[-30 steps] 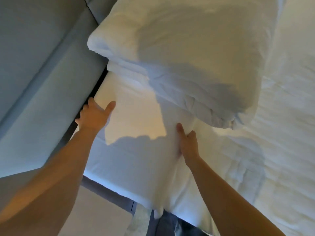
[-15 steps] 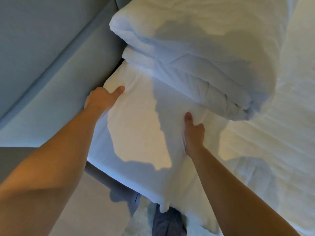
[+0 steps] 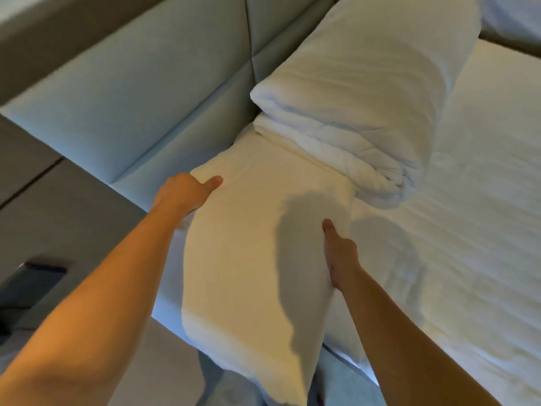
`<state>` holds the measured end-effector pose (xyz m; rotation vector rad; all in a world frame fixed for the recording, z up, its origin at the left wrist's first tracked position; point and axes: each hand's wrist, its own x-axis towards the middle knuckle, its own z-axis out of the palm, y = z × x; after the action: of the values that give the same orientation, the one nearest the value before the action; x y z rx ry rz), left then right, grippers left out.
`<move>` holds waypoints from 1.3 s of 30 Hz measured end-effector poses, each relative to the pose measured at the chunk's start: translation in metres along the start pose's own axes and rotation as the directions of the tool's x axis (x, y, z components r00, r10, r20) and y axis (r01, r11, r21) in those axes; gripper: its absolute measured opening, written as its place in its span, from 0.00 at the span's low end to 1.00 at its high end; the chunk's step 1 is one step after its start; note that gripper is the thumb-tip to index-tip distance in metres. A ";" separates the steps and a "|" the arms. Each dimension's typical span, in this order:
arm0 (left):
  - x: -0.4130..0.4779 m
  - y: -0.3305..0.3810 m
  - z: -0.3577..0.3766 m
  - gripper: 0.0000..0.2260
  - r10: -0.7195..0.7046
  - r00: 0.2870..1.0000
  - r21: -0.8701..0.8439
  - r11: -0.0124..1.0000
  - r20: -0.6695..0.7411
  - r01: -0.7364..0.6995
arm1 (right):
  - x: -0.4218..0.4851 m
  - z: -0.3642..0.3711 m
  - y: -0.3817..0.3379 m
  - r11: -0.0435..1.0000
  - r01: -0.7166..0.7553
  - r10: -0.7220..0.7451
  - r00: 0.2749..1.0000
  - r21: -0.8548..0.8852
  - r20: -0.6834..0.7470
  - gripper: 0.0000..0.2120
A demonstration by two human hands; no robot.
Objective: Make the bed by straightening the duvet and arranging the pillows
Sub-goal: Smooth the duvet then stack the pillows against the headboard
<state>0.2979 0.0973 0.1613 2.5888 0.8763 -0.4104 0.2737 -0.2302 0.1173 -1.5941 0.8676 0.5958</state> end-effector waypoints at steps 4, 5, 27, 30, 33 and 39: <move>-0.065 -0.017 -0.028 0.31 0.002 0.998 -0.092 0.996 -0.062 -0.007 | -0.052 -0.026 0.008 1.000 0.012 -0.011 0.999 -0.020 0.045 0.40; -0.080 -0.021 -0.034 0.31 0.001 0.997 -0.124 0.992 -0.076 -0.010 | -0.066 -0.033 0.009 0.999 0.027 -0.025 0.999 -0.026 0.047 0.40; -0.262 0.119 -0.229 0.24 0.239 0.803 -0.349 0.806 -0.546 -0.478 | -0.281 -0.189 -0.126 0.832 0.496 -0.480 0.868 0.249 -0.126 0.23; -0.233 0.169 -0.245 0.24 0.240 0.783 -0.416 0.738 -0.574 -0.531 | -0.271 -0.205 -0.182 0.780 0.571 -0.540 0.821 0.257 -0.186 0.24; -0.187 0.218 -0.260 0.22 0.269 0.740 -0.459 0.641 -0.616 -0.615 | -0.256 -0.214 -0.245 0.727 0.646 -0.600 0.763 0.233 -0.241 0.22; -0.054 0.335 -0.299 0.25 0.307 0.724 -0.506 0.549 -0.618 -0.665 | -0.185 -0.208 -0.395 0.673 0.719 -0.661 0.690 0.175 -0.294 0.21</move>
<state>0.5121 -0.0464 0.5329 2.0356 0.2442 0.6496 0.4622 -0.3709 0.5390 -1.5849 0.3898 -0.2472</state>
